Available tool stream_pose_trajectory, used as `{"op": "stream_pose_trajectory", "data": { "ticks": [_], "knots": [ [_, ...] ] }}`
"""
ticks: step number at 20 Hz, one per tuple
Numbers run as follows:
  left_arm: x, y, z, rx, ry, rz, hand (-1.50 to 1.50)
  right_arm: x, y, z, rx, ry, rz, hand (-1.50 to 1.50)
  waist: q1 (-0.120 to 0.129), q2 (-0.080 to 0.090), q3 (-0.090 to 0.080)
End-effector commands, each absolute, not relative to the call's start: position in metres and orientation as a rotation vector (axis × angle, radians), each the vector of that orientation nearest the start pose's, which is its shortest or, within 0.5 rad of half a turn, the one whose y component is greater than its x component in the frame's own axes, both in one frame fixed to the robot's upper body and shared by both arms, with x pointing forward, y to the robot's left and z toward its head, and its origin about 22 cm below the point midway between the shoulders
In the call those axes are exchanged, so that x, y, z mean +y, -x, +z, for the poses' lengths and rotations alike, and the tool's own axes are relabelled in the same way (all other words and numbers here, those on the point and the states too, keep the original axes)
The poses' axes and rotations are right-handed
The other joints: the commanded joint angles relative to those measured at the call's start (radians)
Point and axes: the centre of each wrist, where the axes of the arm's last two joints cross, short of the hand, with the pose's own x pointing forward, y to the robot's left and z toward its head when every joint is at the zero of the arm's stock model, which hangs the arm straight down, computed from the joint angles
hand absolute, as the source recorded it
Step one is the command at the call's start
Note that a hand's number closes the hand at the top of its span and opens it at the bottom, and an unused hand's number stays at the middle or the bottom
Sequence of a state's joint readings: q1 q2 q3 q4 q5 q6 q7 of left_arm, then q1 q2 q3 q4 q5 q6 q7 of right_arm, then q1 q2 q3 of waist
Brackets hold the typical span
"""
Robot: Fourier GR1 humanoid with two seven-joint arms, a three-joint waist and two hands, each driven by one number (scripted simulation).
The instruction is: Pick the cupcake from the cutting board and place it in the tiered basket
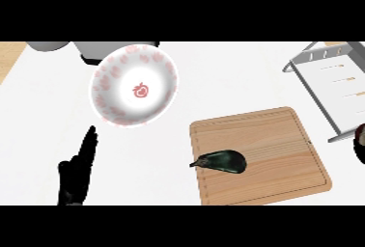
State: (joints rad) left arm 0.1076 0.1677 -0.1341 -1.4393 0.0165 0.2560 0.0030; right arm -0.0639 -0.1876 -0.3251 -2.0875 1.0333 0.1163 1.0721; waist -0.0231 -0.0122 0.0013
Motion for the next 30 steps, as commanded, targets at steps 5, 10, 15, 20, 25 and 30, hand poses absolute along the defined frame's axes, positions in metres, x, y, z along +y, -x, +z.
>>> {"op": "stream_pose_trajectory", "data": {
  "ticks": [5,10,15,20,25,30],
  "knots": [
    [0.243,-0.211,-0.052,-1.294,-0.263,-0.018,0.00,-0.286,-0.167,0.246,-0.794,1.635,-0.183,1.50,0.018,0.009,-0.004],
    [0.225,-0.199,-0.058,-1.307,-0.235,-0.026,0.00,-0.286,-0.189,0.278,-0.796,1.664,-0.207,1.50,0.036,0.010,-0.005],
    [0.242,-0.228,-0.054,-1.304,-0.252,-0.036,0.00,-0.320,-0.224,0.308,-0.810,1.623,-0.226,1.50,0.027,0.016,-0.005],
    [0.244,-0.220,-0.042,-1.304,-0.238,-0.042,0.00,-0.338,-0.248,0.334,-0.775,1.614,-0.245,1.50,0.038,0.013,-0.003],
    [0.252,-0.216,-0.043,-1.313,-0.251,-0.039,0.00,-0.381,-0.262,0.330,-0.779,1.576,-0.252,1.50,0.028,0.013,-0.001],
    [0.251,-0.200,-0.061,-1.295,-0.246,-0.024,0.00,-0.394,-0.297,0.312,-0.778,1.539,-0.155,1.50,0.032,0.013,-0.002]
  ]
}}
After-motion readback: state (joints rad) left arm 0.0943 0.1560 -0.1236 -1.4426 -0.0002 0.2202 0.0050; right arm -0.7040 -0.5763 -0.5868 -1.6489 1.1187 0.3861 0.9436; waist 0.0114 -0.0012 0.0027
